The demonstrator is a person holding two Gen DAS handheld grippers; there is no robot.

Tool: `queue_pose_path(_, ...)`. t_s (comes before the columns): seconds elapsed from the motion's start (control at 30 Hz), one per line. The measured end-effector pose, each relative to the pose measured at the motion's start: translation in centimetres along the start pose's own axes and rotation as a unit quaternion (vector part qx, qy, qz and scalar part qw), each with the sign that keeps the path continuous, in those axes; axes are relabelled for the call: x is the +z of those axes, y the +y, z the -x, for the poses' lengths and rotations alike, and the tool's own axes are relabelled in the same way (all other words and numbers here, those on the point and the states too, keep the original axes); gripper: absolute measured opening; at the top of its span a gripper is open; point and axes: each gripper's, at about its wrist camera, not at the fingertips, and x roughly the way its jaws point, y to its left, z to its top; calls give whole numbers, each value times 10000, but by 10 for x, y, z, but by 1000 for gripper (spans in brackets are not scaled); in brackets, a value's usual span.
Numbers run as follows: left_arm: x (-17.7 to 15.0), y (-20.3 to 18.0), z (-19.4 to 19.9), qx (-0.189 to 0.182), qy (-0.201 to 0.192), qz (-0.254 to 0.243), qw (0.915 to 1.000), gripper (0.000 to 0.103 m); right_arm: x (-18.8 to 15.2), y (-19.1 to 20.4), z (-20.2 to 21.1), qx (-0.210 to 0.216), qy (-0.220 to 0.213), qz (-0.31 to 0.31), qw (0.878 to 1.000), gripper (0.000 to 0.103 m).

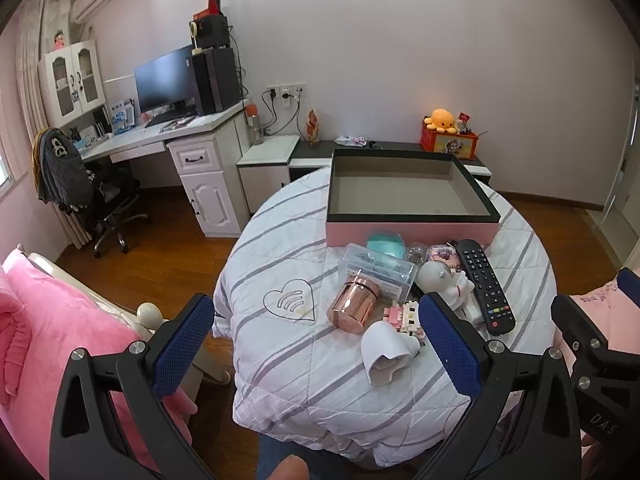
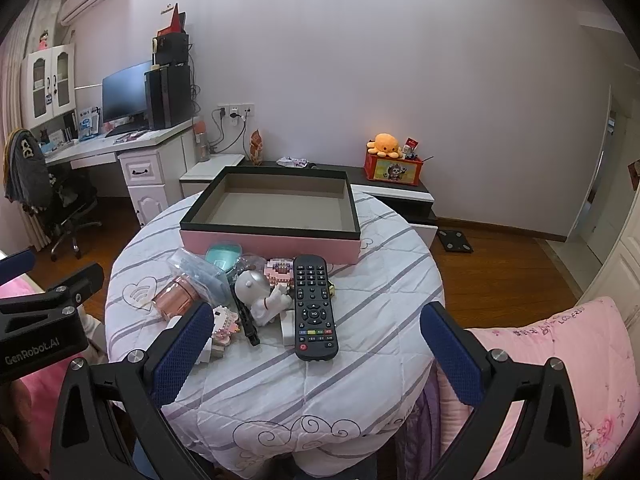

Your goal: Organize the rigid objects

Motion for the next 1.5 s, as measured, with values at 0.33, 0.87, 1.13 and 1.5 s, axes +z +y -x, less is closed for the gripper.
queue_pose_path(0.33,2,1,18,-13,-364,49,9993,103,5,-9,18,-33,-345,-211,9992,103)
queue_pose_path(0.87,5,5,75,-38,-1135,88,9935,103,8,-12,67,-110,-1006,-370,9942,103)
queue_pose_path(1.13,2,4,85,-71,-1215,74,9925,103,1,-16,73,-117,-1023,-461,9936,103)
queue_pose_path(1.5,1,3,88,-85,-1208,96,9926,103,0,-17,77,-89,-1047,-450,9934,103)
